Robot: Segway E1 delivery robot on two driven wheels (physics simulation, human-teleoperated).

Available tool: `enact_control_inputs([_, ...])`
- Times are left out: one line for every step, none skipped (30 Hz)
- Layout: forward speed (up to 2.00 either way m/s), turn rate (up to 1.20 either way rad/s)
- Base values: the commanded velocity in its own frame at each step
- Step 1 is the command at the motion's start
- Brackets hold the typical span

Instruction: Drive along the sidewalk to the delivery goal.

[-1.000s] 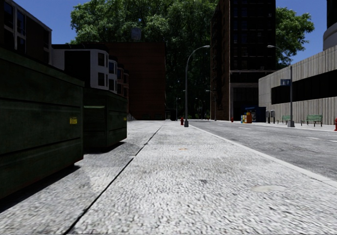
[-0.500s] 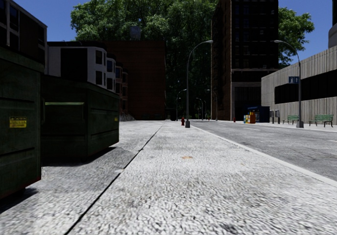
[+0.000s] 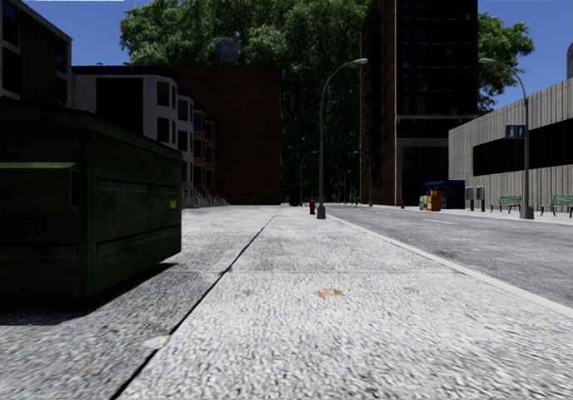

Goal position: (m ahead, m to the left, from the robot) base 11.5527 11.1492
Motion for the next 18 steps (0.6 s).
enact_control_inputs([2.0,0.0])
enact_control_inputs([2.0,0.0])
enact_control_inputs([2.0,0.0])
enact_control_inputs([2.0,0.0])
enact_control_inputs([2.0,0.0])
enact_control_inputs([2.0,0.0])
enact_control_inputs([2.0,0.0])
enact_control_inputs([2.0,0.0])
enact_control_inputs([2.0,0.0])
enact_control_inputs([2.0,0.0])
enact_control_inputs([2.0,0.0])
enact_control_inputs([2.0,0.0])
enact_control_inputs([2.0,0.0])
enact_control_inputs([2.0,0.0])
enact_control_inputs([2.0,0.0])
enact_control_inputs([2.0,0.0])
enact_control_inputs([2.0,0.0])
enact_control_inputs([2.0,0.0])
